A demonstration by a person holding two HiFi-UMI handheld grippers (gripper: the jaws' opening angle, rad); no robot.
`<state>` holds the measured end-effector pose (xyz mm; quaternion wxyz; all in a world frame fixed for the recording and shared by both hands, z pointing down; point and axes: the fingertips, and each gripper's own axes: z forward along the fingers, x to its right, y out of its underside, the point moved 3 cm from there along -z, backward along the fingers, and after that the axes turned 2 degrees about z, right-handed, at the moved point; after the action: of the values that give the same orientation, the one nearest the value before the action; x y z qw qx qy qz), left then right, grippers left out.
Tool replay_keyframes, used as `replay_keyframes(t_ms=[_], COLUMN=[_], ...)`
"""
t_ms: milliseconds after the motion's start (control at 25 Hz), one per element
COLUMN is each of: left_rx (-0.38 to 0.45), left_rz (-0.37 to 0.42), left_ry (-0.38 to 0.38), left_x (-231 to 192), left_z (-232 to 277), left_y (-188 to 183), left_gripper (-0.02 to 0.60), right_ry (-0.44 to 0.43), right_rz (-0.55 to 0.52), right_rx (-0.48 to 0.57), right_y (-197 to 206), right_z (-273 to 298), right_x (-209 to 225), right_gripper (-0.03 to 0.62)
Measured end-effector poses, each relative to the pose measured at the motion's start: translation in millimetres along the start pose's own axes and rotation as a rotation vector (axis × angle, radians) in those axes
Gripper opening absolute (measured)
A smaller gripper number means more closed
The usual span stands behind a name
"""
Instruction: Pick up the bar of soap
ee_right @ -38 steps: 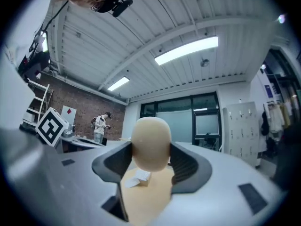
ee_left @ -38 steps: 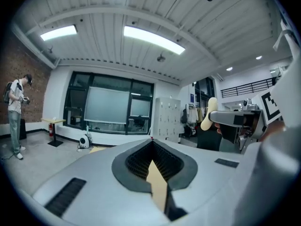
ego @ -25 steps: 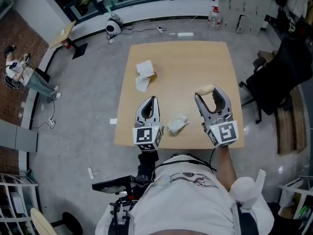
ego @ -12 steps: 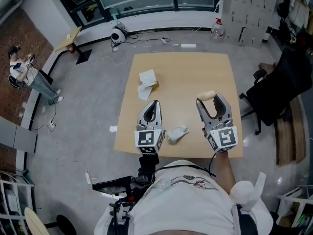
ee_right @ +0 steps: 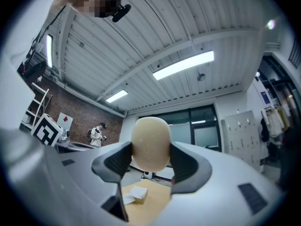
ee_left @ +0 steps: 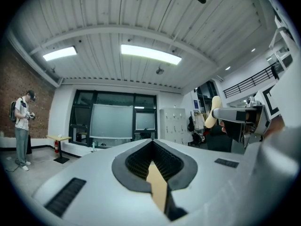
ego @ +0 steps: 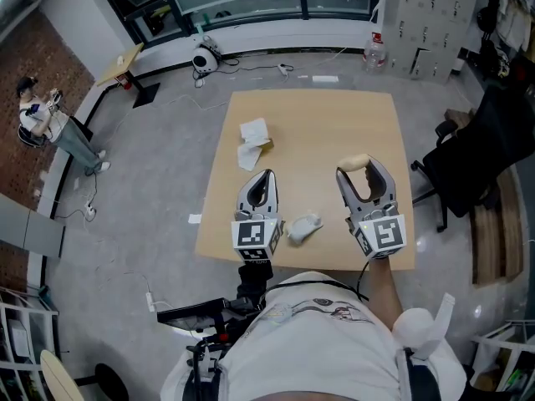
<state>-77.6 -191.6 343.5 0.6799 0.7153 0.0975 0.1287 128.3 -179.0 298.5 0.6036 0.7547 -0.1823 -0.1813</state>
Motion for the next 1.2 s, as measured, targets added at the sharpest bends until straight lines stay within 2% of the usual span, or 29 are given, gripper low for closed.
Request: replay_keyframes(t_ms=[1200], left_rx=[-0.024], left_rz=[-0.022], left_ry=[-0.007], left_x=[-1.8], left_z=[-10.6], left_y=[8.5], left_gripper=[0.003], right_ry=[0.002], right_rz=[0.013], right_rx=[-0.007], right_y=[2.4], right_z=[-6.7], right_x=[-7.4], right_gripper=[0.265])
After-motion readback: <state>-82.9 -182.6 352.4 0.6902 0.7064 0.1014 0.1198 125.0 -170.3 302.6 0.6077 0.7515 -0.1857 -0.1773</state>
